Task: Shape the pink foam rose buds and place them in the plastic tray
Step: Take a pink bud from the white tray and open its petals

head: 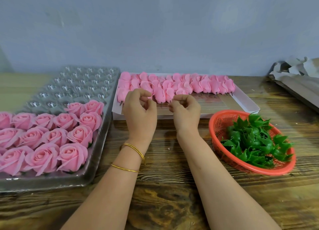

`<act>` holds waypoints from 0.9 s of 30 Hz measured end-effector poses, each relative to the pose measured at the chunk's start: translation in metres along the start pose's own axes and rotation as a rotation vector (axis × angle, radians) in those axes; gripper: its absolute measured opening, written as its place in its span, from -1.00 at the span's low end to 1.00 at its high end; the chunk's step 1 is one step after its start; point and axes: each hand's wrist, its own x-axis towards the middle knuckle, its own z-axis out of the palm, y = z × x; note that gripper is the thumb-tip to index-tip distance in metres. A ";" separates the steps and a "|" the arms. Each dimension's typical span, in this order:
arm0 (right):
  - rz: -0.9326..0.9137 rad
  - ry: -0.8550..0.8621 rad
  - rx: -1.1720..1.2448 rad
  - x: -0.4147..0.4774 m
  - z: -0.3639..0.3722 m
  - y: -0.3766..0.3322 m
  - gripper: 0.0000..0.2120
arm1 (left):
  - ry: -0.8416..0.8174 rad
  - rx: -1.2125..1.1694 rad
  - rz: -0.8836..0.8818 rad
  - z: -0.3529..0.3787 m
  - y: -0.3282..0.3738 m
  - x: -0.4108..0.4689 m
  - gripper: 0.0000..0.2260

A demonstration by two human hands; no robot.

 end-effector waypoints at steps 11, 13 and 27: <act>0.133 0.175 -0.151 0.055 0.009 0.000 -0.74 | 0.023 -0.002 -0.017 0.000 -0.007 -0.001 -0.82; 0.212 0.162 -0.262 0.069 0.013 -0.003 -0.68 | 0.027 -0.004 -0.026 0.000 -0.008 -0.001 -0.82; 0.347 -0.270 -0.883 0.100 0.011 -0.006 -0.93 | 0.030 -0.001 -0.025 0.000 -0.011 0.000 -0.83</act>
